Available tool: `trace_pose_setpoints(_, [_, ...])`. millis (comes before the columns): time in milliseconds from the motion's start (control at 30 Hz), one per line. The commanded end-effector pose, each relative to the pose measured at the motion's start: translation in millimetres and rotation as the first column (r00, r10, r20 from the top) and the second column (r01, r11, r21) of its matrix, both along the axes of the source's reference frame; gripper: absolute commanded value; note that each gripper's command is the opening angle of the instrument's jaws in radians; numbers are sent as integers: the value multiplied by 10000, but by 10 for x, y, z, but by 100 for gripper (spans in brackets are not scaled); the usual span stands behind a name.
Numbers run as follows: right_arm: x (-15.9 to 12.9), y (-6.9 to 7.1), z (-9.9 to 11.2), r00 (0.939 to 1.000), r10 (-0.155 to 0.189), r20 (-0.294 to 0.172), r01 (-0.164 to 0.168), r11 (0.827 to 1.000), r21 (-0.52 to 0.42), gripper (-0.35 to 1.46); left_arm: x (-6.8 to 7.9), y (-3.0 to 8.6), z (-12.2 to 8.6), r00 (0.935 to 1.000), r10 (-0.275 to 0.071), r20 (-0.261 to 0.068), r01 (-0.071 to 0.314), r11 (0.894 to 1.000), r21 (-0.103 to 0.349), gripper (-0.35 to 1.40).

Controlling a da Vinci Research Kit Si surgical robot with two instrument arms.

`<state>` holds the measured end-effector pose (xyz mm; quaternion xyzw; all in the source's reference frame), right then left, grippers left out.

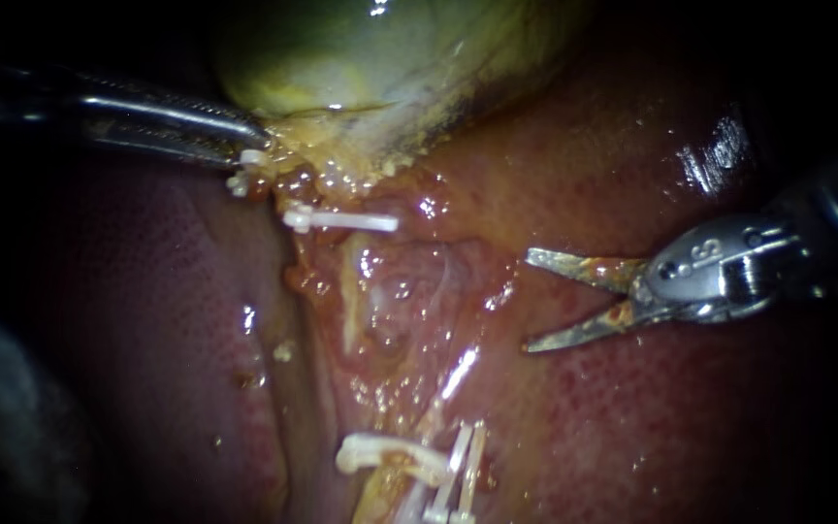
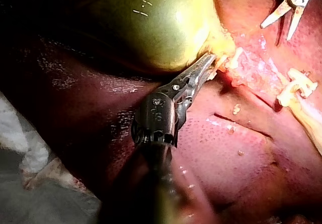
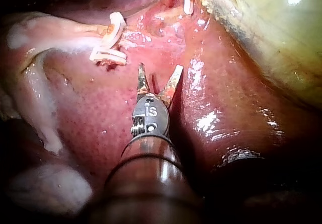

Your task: Go back from the cut right tube

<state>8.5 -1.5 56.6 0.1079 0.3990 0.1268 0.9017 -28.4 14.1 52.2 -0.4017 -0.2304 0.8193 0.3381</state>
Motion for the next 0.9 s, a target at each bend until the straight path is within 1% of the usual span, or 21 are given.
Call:
trace_pose_setpoints(33, [1,-1,1,10000,-23,-24,23,10000,68,145,-1,-1,1,10000,-6,-8,6,10000,-16,-35])
trace_pose_setpoints(133, [1,-1,1,9994,-233,-249,241,9992,318,145,-5,-5,9,10000,-28,-36,27,10000,-66,-35])
trace_pose_setpoints(200, [1,-1,1,9994,-233,-249,241,9992,318,145,-11,-9,17,10000,-57,-71,56,9999,-123,-35])
trace_pose_setpoints(367, [1,-1,1,9994,-235,-251,243,9992,318,145,-27,-19,42,10000,76,18,-76,9999,-120,-35])
trace_pose_setpoints(400, [1,-1,1,9994,-236,-251,244,9992,318,145,-31,-21,48,9999,162,60,-161,9997,-160,-35])
trace_pose_setpoints(500, [1,-1,1,9993,-254,-269,263,9991,335,145,-35,-27,60,9997,227,116,-226,9997,-111,-35])
trace_pose_setpoints(600, [0,-1,1,9993,-255,-270,264,9991,334,145,-36,-29,64,9996,233,131,-232,9997,-72,-35])
trace_pose_setpoints(867, [0,-1,1,9992,-273,-288,283,9990,351,145,-34,-28,63,9996,258,149,-257,9996,-64,-35])
trace_pose_setpoints(900, [1,-1,1,9989,-321,-339,334,9986,401,145,-32,-28,62,9995,268,157,-267,9996,-58,-35])
